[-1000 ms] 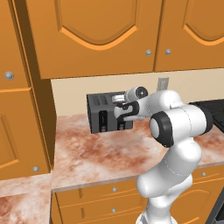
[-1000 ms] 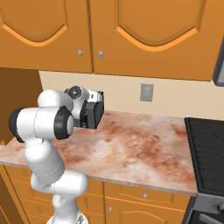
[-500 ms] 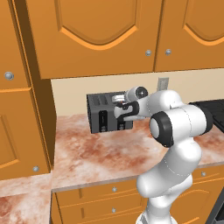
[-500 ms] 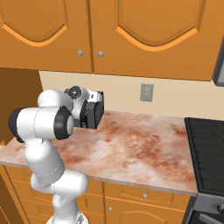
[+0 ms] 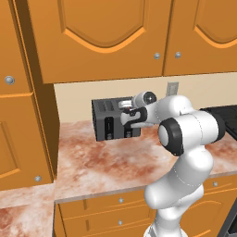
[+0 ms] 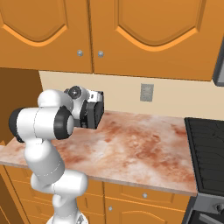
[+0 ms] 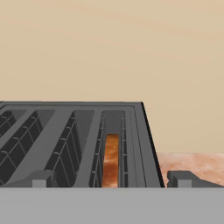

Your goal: Start the toaster. Once the lever pops up, take the bread to the plate on the dining counter.

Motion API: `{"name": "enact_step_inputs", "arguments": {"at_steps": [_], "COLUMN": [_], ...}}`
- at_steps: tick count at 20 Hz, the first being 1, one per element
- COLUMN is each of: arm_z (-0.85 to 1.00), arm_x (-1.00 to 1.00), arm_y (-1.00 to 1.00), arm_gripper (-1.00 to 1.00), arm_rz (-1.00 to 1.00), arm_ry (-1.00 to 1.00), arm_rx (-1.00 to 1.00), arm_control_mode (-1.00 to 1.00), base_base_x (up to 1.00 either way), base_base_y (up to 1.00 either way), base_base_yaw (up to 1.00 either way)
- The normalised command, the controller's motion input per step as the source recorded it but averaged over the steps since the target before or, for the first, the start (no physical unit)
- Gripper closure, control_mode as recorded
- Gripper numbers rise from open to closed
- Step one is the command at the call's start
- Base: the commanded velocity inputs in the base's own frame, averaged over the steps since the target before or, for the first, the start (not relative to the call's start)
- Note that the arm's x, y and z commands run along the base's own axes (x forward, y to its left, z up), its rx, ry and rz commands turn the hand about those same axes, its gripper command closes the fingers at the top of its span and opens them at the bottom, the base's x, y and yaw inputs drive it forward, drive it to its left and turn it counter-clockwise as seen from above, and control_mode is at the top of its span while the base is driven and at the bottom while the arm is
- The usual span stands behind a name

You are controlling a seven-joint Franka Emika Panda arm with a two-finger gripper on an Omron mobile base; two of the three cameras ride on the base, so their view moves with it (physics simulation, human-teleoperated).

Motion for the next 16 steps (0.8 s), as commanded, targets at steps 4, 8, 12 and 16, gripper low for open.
{"name": "enact_step_inputs", "arguments": {"at_steps": [4,8,12,16], "arm_z": [0.0,0.0,0.0,0.0], "arm_x": [0.0,0.0,0.0,0.0], "arm_y": [0.0,0.0,0.0,0.0], "arm_gripper": [-1.0,-1.0,-1.0,-1.0], "arm_rz": [0.0,0.0,0.0,0.0], "arm_ry": [0.0,0.0,0.0,0.0], "arm_rx": [0.0,0.0,0.0,0.0], "arm_control_mode": [-1.0,-1.0,-1.0,-1.0], "base_base_x": [0.0,0.0,0.0,0.0], "base_base_y": [0.0,0.0,0.0,0.0], "base_base_yaw": [0.0,0.0,0.0,0.0]}}
